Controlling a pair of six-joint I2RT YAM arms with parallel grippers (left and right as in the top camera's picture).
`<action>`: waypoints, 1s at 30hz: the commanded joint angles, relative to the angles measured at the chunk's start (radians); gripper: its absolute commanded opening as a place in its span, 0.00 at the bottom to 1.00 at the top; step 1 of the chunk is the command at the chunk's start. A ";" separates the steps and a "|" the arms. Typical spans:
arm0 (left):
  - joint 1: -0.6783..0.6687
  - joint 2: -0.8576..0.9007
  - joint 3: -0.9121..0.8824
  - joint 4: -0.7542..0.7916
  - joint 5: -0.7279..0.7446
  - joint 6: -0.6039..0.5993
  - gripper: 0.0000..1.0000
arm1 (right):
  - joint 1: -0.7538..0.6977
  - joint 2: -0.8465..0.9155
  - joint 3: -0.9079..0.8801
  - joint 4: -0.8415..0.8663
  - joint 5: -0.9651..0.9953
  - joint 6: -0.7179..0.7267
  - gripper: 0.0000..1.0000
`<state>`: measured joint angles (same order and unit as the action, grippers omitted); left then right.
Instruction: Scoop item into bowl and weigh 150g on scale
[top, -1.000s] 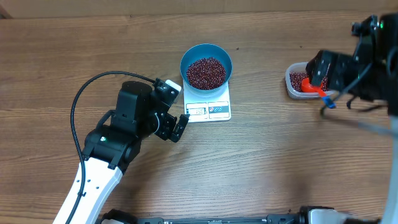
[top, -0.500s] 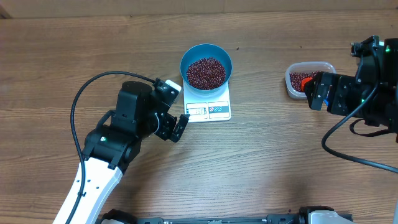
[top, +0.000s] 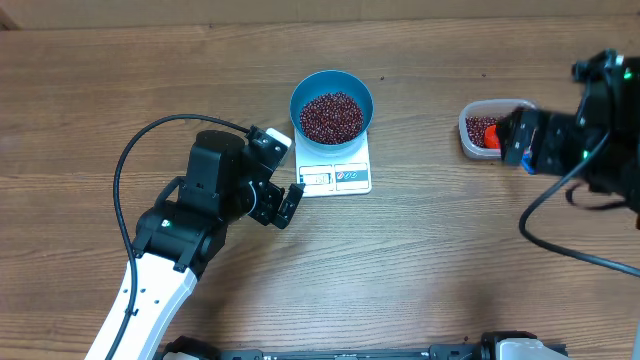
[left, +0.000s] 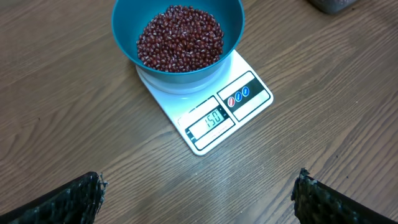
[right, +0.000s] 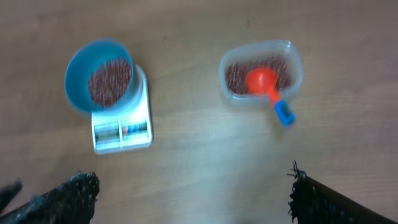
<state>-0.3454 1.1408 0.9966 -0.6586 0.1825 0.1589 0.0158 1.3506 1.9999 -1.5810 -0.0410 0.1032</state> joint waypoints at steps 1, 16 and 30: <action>-0.002 -0.002 0.023 0.001 -0.006 -0.010 0.99 | 0.006 -0.047 -0.039 0.091 0.040 -0.024 1.00; -0.002 -0.002 0.023 0.001 -0.006 -0.010 1.00 | 0.006 -0.494 -0.676 0.727 0.043 -0.083 1.00; -0.002 -0.002 0.023 0.001 -0.006 -0.010 1.00 | -0.001 -0.940 -1.404 1.364 -0.001 -0.082 1.00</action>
<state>-0.3454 1.1408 0.9977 -0.6586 0.1822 0.1589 0.0154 0.4732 0.6891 -0.2581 -0.0204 0.0254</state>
